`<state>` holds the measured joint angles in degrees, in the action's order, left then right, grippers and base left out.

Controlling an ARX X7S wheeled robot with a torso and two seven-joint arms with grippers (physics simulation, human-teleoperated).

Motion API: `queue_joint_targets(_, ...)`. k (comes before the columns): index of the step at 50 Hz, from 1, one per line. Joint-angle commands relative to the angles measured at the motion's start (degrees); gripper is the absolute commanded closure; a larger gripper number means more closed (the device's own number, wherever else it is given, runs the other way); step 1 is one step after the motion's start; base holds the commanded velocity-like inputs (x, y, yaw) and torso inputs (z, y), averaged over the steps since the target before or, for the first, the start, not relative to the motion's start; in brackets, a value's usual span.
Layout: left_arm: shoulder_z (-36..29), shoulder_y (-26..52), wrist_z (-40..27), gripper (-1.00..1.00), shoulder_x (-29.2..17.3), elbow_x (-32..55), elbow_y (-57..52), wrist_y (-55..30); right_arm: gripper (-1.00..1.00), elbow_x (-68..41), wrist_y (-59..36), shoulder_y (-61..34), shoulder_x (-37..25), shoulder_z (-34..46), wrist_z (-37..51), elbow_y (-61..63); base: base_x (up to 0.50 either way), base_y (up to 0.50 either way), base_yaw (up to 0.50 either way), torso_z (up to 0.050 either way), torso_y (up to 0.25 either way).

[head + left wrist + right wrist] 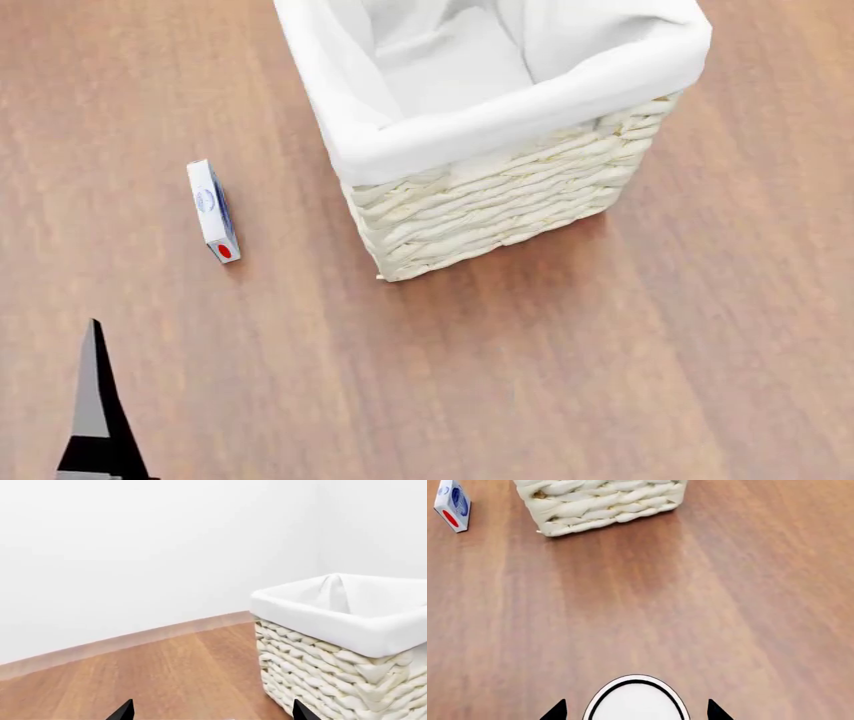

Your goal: Pick up the alphabet soup and the cream cheese box, and put them in the basket.

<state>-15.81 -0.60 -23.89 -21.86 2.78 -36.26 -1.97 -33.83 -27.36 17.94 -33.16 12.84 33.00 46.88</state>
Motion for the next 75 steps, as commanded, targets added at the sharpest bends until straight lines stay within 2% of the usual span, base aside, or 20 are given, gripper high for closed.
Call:
queue_joint_targets(1, 0.2, 0.1, -0.3, -1.00, -0.3, -0.1, 0.1, -0.3, -1.00, -1.6, -1.1, -1.4, 0.2, 0.1, 0.2, -0.5, 0.00, 0.00, 0.00, 0.000, 0.000)
queue_joint_targets(18, -0.2, 0.1, -0.8, -1.00, -0.5, -0.6, -1.0, -1.5, -1.00, 0.2, 3.0, -0.2, 1.0, 1.2, -2.2, -4.2, 0.00, 0.00, 0.00, 0.000, 0.000)
queue_joint_targets(75, -1.1, 0.4, -1.8, -1.00, -0.9, -1.1, -1.2, -2.0, -1.00, -0.1, 3.0, -3.5, 2.3, 3.6, -3.8, -10.6, 0.00, 0.00, 0.00, 0.000, 0.000)
